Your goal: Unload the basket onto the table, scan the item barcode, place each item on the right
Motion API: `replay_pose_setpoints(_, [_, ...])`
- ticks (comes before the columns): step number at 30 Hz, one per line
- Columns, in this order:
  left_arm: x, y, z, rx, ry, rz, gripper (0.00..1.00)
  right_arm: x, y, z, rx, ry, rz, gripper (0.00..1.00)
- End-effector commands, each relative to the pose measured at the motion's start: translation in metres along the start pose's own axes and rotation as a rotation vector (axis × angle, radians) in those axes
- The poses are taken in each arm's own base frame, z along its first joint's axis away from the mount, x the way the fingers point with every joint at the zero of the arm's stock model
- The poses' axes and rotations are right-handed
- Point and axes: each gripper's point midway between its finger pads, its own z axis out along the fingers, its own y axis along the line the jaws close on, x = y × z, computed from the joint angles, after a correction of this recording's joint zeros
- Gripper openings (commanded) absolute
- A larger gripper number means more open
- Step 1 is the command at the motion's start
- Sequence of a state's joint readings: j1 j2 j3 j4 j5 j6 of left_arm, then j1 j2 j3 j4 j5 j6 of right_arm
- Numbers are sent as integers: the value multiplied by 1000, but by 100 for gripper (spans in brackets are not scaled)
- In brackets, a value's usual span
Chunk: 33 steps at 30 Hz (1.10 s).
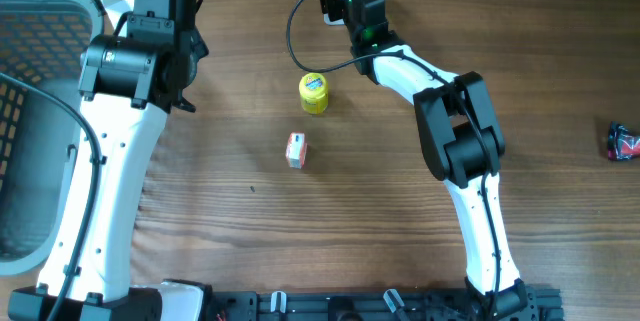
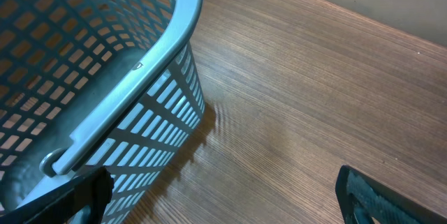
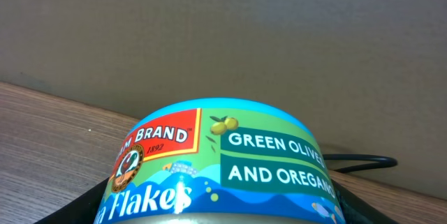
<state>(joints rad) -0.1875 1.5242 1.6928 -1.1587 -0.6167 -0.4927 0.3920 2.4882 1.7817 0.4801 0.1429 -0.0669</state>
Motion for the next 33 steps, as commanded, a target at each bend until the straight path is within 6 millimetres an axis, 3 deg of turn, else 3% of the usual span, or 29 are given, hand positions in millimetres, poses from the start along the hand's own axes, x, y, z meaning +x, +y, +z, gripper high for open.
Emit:
replay_pose_setpoints(1, [-1, 6, 1, -26, -12, -19, 100, 3, -7, 2, 29, 3, -5, 52])
replay_pose_setpoints(14, [0, 6, 1, -29, -7, -14, 100, 7, -9, 2, 31, 21, -3, 52])
replay_pose_setpoints(17, [0, 6, 1, -28, -7, -15, 100, -3, -14, 2, 63, -18, 0, 53])
replay_pose_setpoints(22, [0, 6, 1, -29, -7, -15, 100, -36, -24, -7, 118, -78, -46, 54])
replay_pose_setpoints(25, [0, 6, 1, -29, -7, -14, 100, -68, -37, -20, 179, -99, -37, 54])
replay_pose_setpoints(31, [0, 6, 1, -29, -7, -15, 100, -145, -65, -72, 241, -73, -33, 54])
replay_pose_setpoints(33, [0, 6, 1, -27, -6, -15, 100, -166, -89, -103, 326, -22, -40, 57])
